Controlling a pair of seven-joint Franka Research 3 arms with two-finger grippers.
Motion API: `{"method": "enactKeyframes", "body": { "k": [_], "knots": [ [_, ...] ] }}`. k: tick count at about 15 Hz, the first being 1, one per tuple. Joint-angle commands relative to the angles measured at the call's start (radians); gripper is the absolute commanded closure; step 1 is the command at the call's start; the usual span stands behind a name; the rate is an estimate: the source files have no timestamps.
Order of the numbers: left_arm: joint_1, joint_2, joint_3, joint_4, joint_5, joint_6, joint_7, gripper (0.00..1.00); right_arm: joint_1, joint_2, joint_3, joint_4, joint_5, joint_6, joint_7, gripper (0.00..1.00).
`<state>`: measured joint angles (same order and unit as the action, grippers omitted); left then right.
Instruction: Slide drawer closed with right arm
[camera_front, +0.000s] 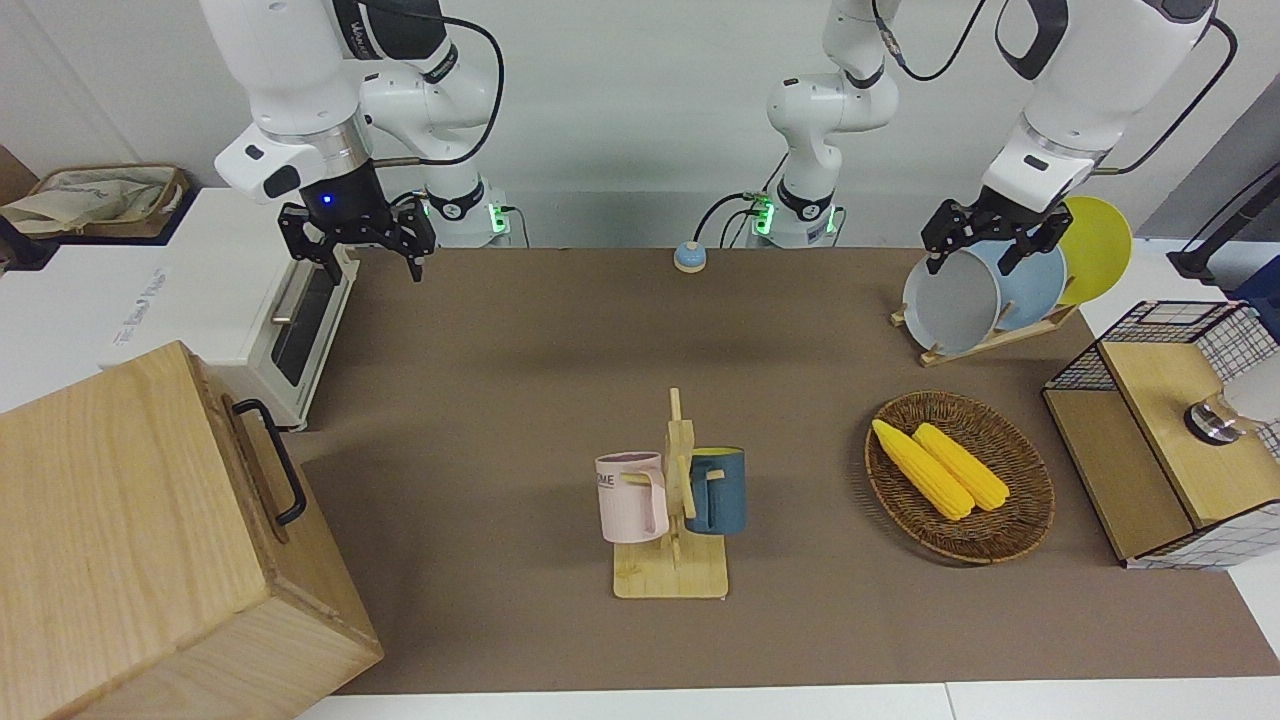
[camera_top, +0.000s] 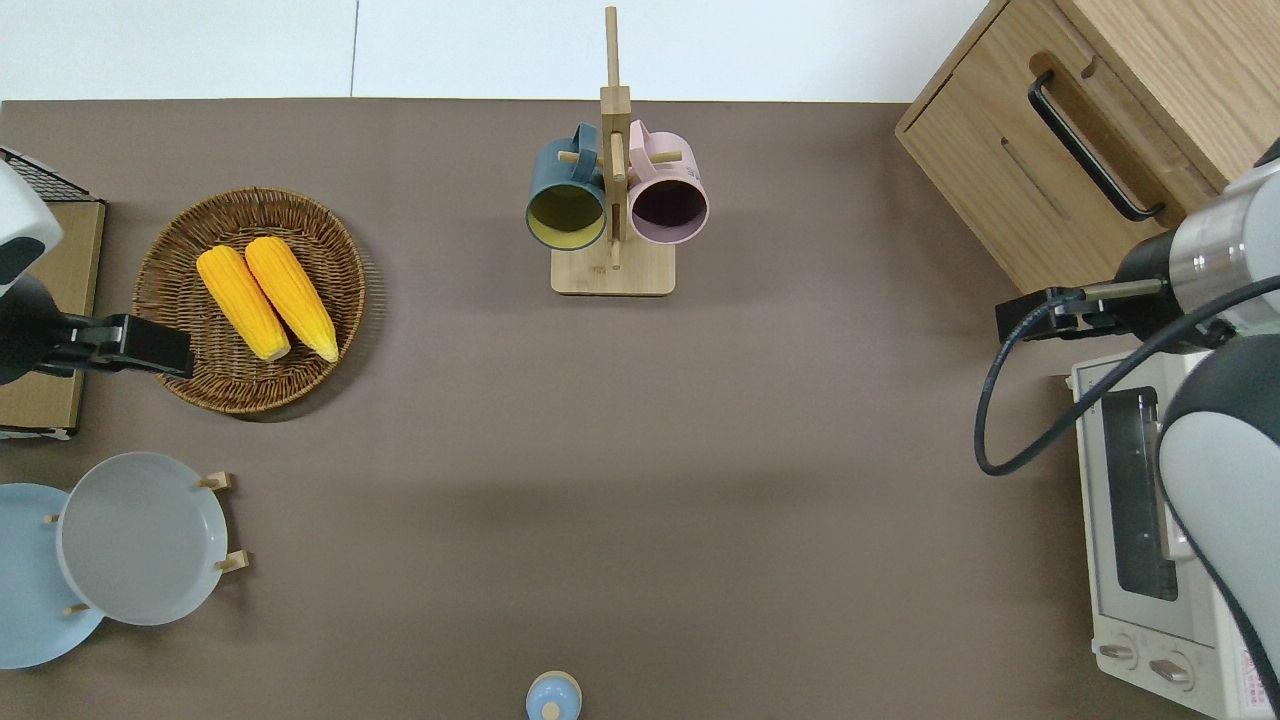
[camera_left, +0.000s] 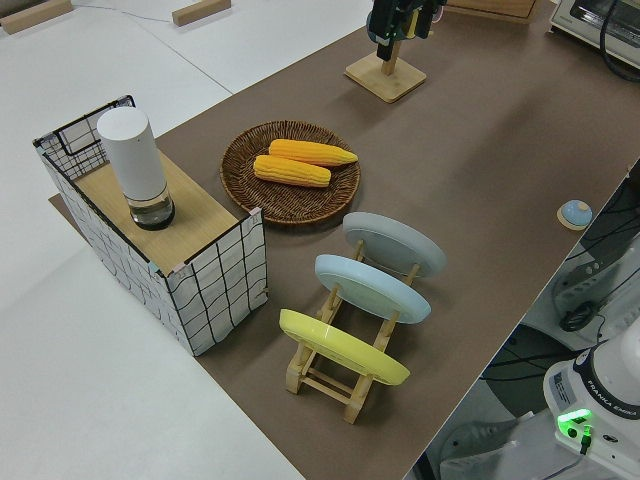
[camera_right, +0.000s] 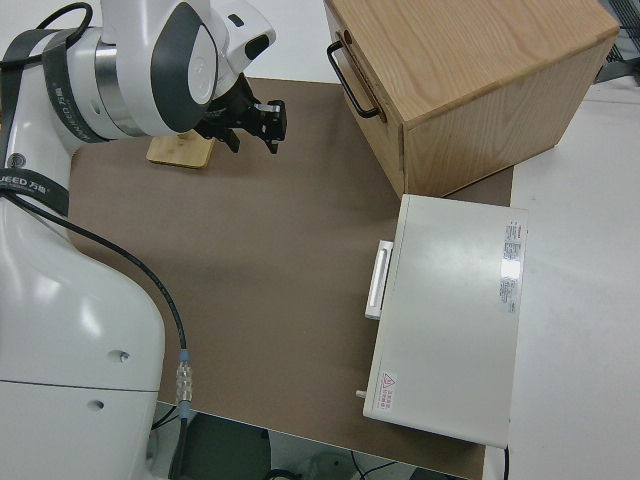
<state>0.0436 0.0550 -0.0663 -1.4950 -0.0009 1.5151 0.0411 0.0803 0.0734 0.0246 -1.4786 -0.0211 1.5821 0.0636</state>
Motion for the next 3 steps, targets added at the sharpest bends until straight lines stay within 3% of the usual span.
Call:
{"method": "enactKeyframes", "body": {
  "k": [1, 3],
  "knots": [
    [-0.007, -0.004, 0.000, 0.010, 0.018, -0.018, -0.010, 0.01, -0.019, -0.004, 0.006, -0.006, 0.015, 0.015, -0.030, 0.013],
    [-0.007, -0.004, 0.000, 0.010, 0.018, -0.018, -0.010, 0.01, -0.016, -0.004, 0.006, -0.006, 0.012, 0.013, -0.028, 0.015]
  ]
}}
